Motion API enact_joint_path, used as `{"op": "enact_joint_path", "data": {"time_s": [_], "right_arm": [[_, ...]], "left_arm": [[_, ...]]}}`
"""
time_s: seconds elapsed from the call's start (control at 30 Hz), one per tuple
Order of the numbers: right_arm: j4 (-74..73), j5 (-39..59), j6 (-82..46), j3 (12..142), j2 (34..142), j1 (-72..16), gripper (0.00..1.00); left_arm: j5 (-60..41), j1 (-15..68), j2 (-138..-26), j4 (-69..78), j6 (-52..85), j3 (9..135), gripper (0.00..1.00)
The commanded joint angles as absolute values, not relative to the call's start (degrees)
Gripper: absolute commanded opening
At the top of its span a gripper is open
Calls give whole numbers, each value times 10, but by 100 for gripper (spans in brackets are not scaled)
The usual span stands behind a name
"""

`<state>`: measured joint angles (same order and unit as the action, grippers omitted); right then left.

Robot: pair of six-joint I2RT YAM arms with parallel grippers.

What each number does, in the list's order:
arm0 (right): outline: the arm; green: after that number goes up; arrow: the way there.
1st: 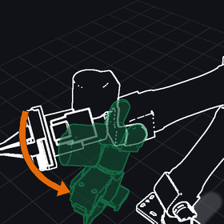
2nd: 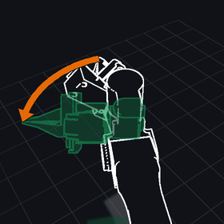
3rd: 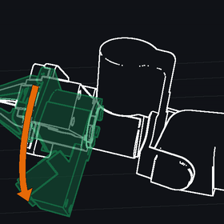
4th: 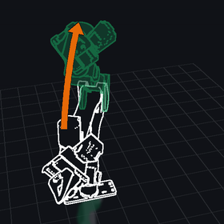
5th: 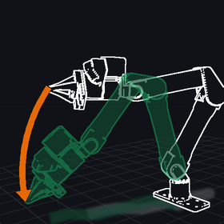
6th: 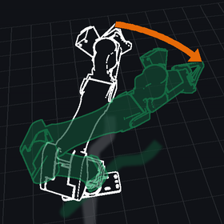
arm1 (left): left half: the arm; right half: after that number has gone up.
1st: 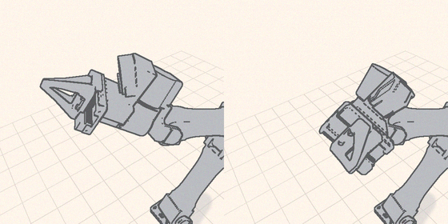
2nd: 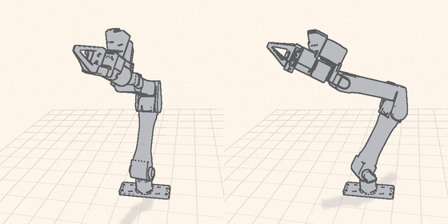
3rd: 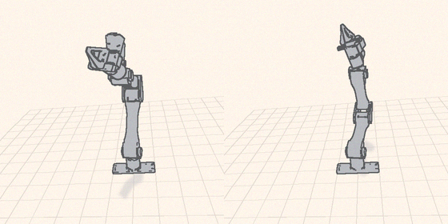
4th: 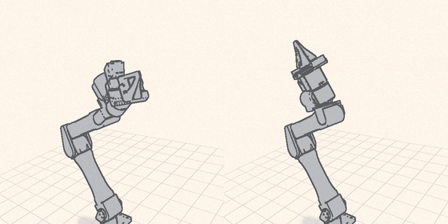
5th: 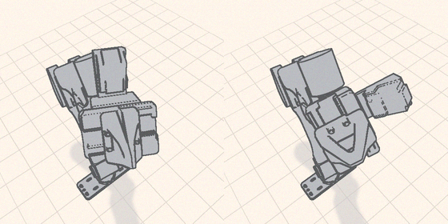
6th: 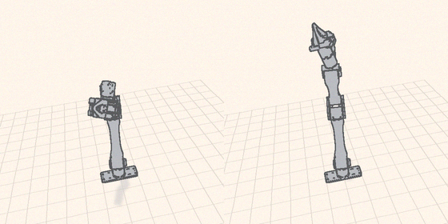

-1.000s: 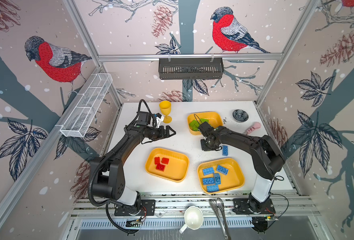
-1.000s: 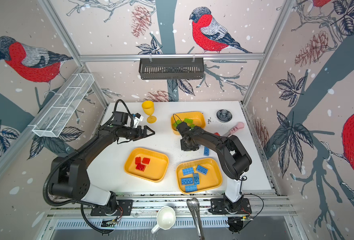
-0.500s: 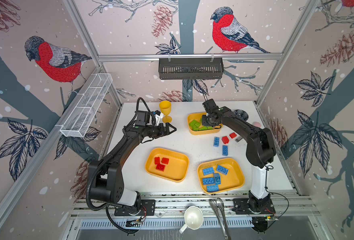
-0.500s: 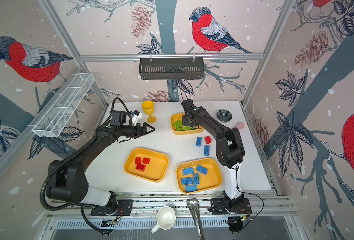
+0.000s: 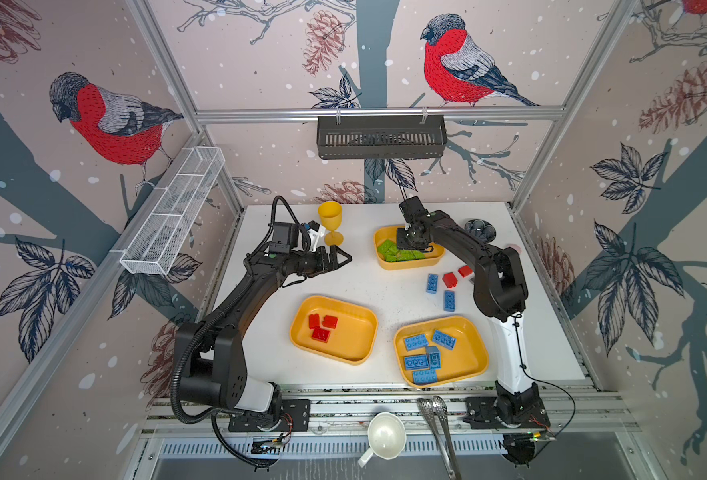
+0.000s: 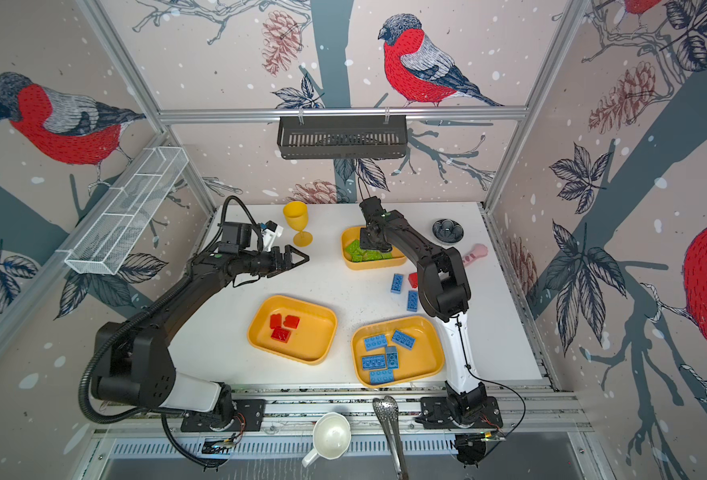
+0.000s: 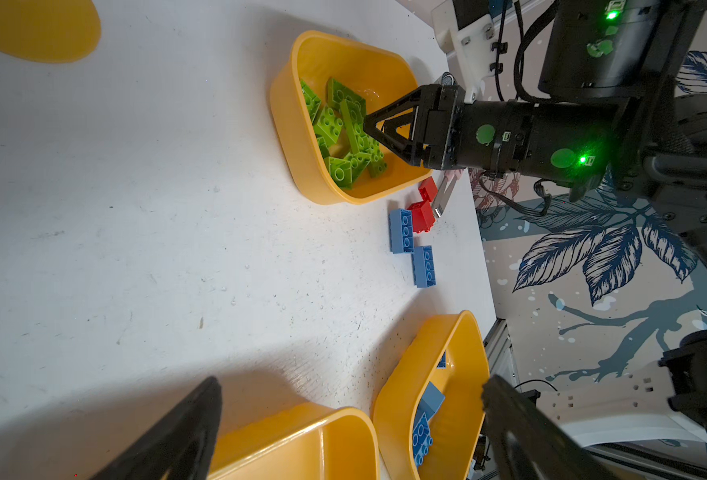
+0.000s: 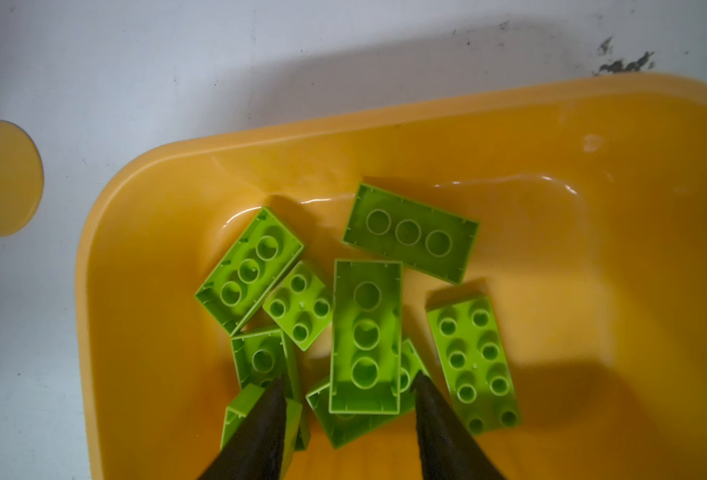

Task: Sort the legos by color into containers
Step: 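Carry the lime-green brick to the farther tub and release it, then lower the right gripper onto a blue brick and grasp it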

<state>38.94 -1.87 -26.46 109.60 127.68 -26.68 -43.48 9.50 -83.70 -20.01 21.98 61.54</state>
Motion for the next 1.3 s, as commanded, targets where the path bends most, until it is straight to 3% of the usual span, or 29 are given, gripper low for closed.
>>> {"op": "enact_joint_path", "data": {"time_s": [0.0,0.23,0.47,0.67,1.27], "right_arm": [[405,-24,-261,1092,1261,-261,55],[411,-12,-278,1023,1182,-253,58],[413,-4,-312,875,1065,-249,69],[376,-10,-363,765,1007,-241,70],[298,-42,-374,706,1069,-241,60]], "left_arm": [[-441,93,-842,-191,206,620,97],[-447,93,-858,-195,198,632,97],[-453,93,-869,-187,201,631,97],[-459,93,-883,-184,199,637,97],[-461,91,-889,-192,189,643,97]]}}
